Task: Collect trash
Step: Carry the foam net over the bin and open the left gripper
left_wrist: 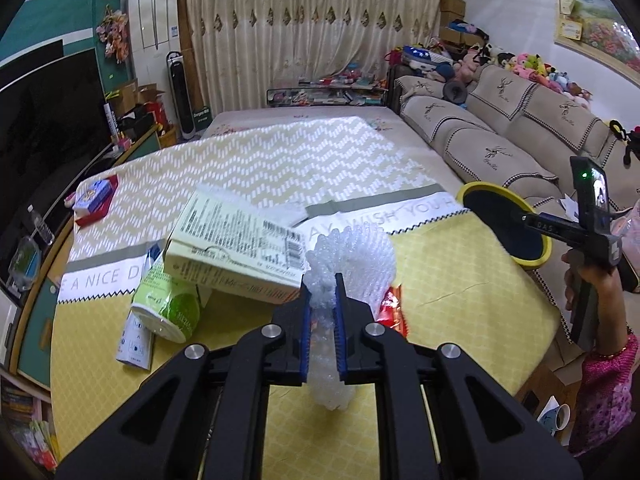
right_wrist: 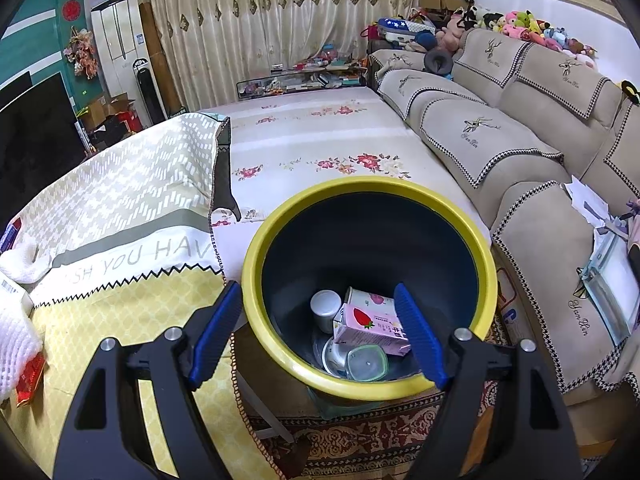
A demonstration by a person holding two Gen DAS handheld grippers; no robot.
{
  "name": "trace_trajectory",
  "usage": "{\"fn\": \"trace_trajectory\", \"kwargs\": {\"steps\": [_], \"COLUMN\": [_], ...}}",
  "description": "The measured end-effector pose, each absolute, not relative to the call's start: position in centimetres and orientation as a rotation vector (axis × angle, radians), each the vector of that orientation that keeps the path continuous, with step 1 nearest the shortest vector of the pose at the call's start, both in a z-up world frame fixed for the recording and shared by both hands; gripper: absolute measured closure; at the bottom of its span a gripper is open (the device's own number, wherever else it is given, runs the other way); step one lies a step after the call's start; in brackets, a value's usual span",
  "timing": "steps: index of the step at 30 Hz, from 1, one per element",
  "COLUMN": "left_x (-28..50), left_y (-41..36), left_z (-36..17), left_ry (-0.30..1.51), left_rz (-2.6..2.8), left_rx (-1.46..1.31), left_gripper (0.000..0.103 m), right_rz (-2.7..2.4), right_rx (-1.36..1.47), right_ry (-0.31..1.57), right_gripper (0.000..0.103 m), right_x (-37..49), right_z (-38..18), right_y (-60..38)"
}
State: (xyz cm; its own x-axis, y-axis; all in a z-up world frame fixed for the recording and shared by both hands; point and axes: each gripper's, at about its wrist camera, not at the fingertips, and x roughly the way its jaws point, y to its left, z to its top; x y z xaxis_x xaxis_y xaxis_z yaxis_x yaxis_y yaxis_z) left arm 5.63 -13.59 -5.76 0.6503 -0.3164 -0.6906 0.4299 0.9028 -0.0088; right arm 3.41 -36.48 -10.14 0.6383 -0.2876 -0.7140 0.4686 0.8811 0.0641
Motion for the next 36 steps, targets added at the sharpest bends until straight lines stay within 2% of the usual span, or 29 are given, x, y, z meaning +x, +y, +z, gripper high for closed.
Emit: {"fn": "trace_trajectory", "kwargs": {"steps": [8, 15, 24, 33, 34, 35, 36], "left_x": [5.2, 6.6, 9.4, 12.4, 13.0, 13.4, 14.0], "left_y": [-17.2, -24.6, -36.1, -46.3, -47.2, -47.5, -48.0], "left_z": [-3.2, -2.3, -4.2, -9.0, -9.8, -10.4, -11.0], "left_ry": [0.691, 0.659, 0.701, 0.781, 0.802, 0.816, 0.841], "left_rz": [-0.517, -0.670, -0.833, -0.853, -0.842, -0.836, -0.828], "left_rx": [0.194, 0.242, 0.289, 0.356, 0.353, 0.349, 0.337], "left_gripper": [0.093, 0.093, 0.093, 0.091, 0.083, 0.064, 0.052], "right_rz": [-0.452, -0.488, -0.570, -0.627, -0.640, -0.650, -0.658], "right_rx": [0.254, 0.259, 0.314, 0.322, 0.315, 0.309, 0.306], "right_ry": [0.737, 0.700, 0.664, 0.672, 0.673, 0.672, 0.670], "right_gripper": [0.029, 0.029, 0.028, 0.025, 0.025, 0.025, 0.024], "right_x": [2.2, 0.2, -3.0, -3.7, -3.7, -3.8, -3.9], "right_z": [-9.3, -8.2, -7.9, -8.6, -8.6, -8.5, -8.5], "right_y": [-36.9, -38.3, -42.0, -43.7, -43.8, -43.9, -44.0]}}
